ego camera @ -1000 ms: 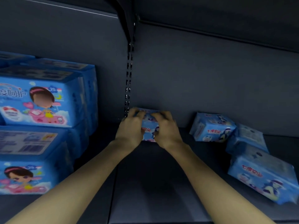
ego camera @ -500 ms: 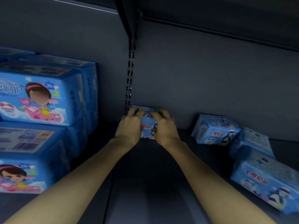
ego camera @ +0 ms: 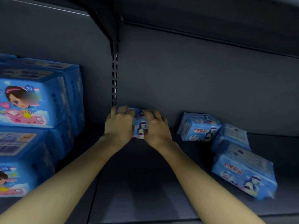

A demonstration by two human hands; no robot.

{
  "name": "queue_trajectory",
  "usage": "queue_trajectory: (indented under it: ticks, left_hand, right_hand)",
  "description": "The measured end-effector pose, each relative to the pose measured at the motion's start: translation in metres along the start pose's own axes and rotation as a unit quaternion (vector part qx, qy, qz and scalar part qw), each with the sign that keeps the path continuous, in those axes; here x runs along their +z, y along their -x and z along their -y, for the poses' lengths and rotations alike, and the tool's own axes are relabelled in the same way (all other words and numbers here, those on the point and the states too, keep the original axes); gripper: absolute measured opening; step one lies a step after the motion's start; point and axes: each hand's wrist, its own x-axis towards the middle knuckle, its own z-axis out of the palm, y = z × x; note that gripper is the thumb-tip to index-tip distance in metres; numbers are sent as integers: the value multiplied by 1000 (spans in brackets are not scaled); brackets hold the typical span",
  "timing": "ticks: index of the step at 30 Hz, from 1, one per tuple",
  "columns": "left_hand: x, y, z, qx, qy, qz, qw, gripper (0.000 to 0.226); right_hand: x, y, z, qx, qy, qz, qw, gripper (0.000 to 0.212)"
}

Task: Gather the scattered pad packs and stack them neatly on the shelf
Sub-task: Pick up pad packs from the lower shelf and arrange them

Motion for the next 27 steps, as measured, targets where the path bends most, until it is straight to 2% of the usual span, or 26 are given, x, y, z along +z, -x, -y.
queue_trajectory:
  ticks: [5,10,13,17,20,24,27]
  left_hand:
    - [-7,19,-45,75,66,-17,995,46]
    - [-2,44,-102,115,151,31,981,37]
    - [1,55,-135,131,165,73,975,45]
    - [9,67,-172,159,201,117,959,48]
    - [20,74,-189,165,229,146,948,58]
    - [35,79,-200,150,276,180,932,75]
    - [41,80,-203,138,324,206,913,71]
  right_hand:
    - [-32,31,-18,28,2,-37,999,59]
    - [-60,81,-55,88,17,-46,995,42]
    - [-71,108,-80,135,41,-42,989,46]
    - [-78,141,-110,173,83,-70,979,46]
    - [-85,163,-128,202,113,-89,969,50]
    - [-86,184,-144,261,97,-79,957,55]
    - [-80,188,-151,283,58,-71,955,62]
